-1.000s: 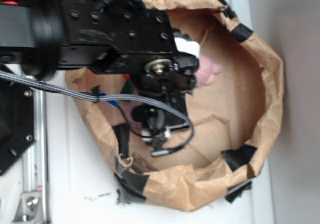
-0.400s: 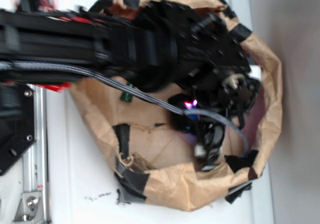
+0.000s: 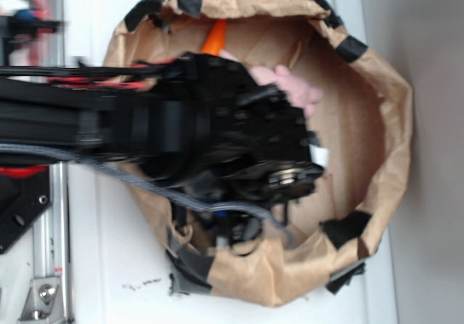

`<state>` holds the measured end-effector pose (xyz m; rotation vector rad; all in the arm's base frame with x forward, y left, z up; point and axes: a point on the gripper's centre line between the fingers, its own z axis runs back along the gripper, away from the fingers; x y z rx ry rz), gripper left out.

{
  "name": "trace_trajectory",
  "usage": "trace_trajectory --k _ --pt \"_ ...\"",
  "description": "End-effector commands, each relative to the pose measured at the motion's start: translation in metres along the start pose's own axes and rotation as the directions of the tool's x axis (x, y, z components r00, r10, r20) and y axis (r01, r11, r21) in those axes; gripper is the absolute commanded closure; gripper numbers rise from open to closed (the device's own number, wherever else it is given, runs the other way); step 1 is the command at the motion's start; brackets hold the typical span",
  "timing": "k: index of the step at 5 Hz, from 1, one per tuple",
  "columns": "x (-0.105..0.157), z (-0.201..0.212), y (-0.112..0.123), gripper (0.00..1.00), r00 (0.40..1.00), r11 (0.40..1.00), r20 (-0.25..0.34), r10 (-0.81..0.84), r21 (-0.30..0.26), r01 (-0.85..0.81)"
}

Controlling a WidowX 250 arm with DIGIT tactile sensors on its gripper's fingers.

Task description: Grab the black box.

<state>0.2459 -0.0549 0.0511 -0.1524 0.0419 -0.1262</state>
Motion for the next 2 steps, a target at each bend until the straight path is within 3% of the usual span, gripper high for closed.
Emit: trace_trajectory --k 1,2 --pt "0.006 0.075 0.023 0.0 0.965 0.994 0.236 0.109 -0.004 -0.111" --pt "-0.005 0.071 0.029 0.0 0.951 0.97 0.192 0.241 -0.019 -0.242"
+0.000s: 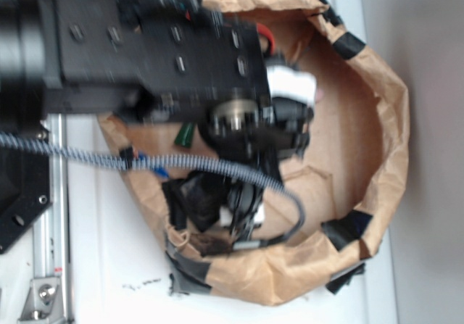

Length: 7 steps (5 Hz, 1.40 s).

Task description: Grab the black box.

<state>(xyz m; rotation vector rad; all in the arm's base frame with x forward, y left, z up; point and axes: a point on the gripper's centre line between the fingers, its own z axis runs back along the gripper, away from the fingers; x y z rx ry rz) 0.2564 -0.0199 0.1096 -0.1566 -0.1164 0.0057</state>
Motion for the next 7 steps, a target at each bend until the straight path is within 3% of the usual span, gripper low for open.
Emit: trace_trajectory --k 1,2,3,4,6,7 --pt "-0.026 -0.008 -0.006 0.0 0.96 0.958 -0.038 0.279 -0.054 -0.281" --pt "-0.032 -0.019 -0.016 0.0 0.927 0.93 -0.103 0.361 -0.039 -0.367" --pt "-0.032 -0.033 -0.017 0.0 0.912 0.913 -0.127 0.39 -0.071 -0.401" --pt "-0.029 -0.053 -0.022 0.0 0.914 0.929 -0.186 0.36 -0.017 -0.369" --pt "-0.058 -0.106 -0.055 0.0 0.909 0.967 -0.349 0.228 -0.024 -0.252" --pt "-0.059 -0.108 -0.066 0.89 0.918 0.976 -0.346 0.194 -0.028 -0.217"
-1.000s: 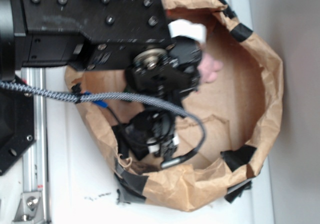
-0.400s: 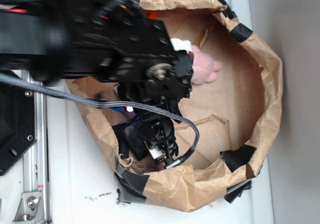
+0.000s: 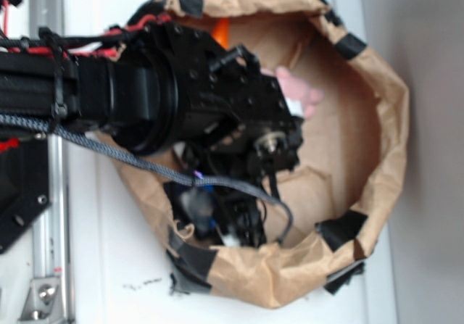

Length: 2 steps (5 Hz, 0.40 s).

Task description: Grab the black box.

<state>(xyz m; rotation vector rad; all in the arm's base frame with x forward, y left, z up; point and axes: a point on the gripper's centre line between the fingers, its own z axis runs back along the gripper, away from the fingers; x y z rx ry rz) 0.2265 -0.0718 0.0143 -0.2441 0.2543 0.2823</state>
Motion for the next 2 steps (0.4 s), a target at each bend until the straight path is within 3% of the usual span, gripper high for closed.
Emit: trace_trajectory --k 1,2 --pt "-0.019 -0.001 -0.021 1.0 0.994 0.995 0.049 -0.096 0.017 0.095" --pt "-0.012 0.036 -0.013 1.0 0.98 0.986 0.127 -0.152 0.091 0.141"
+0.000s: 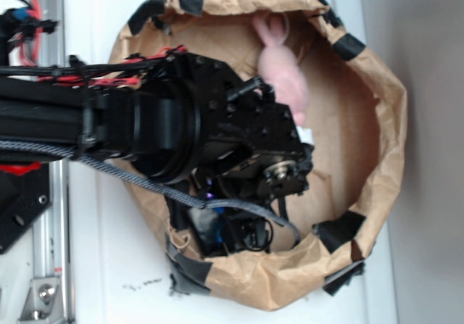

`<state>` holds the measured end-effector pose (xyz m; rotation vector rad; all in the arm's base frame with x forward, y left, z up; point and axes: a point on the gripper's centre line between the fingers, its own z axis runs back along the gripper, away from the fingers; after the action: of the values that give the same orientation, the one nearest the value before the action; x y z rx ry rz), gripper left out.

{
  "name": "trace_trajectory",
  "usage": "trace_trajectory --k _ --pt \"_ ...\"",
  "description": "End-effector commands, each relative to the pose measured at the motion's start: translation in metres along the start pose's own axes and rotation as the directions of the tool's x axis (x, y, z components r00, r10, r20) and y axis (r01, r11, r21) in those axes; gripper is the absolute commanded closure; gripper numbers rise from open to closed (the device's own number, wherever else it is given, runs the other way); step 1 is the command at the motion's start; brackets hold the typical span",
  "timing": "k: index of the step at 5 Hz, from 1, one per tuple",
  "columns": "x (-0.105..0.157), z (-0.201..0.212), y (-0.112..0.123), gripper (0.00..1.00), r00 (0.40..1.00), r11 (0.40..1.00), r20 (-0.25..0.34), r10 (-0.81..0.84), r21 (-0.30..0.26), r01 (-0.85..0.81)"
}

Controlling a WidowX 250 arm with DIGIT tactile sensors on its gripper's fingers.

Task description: Grab the black box.

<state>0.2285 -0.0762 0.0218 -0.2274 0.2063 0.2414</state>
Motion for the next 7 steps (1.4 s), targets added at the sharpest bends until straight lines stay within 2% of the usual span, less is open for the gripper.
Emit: trace_trajectory --k 1,2,3,4,5,6,7 --pt "-0.002 0.087 0.013 1.0 0.958 0.964 0.216 -0.188 0.227 0.138" --pt "0.0 0.136 0.035 1.0 0.928 0.937 0.29 -0.234 0.321 0.136" --pt "0.0 0.156 0.044 1.0 0.914 0.936 0.323 -0.244 0.325 0.135" --pt "-0.004 0.161 0.047 1.0 0.916 0.94 0.31 -0.255 0.3 0.16" --pt "-0.003 0.134 0.045 0.0 0.913 0.926 0.236 -0.333 0.267 0.269" --pt "0.003 0.11 0.049 0.0 0.826 0.814 0.135 -0.548 0.316 0.488" --pt "0.016 0.103 0.052 0.0 0.706 0.617 -0.089 -0.703 0.417 0.667"
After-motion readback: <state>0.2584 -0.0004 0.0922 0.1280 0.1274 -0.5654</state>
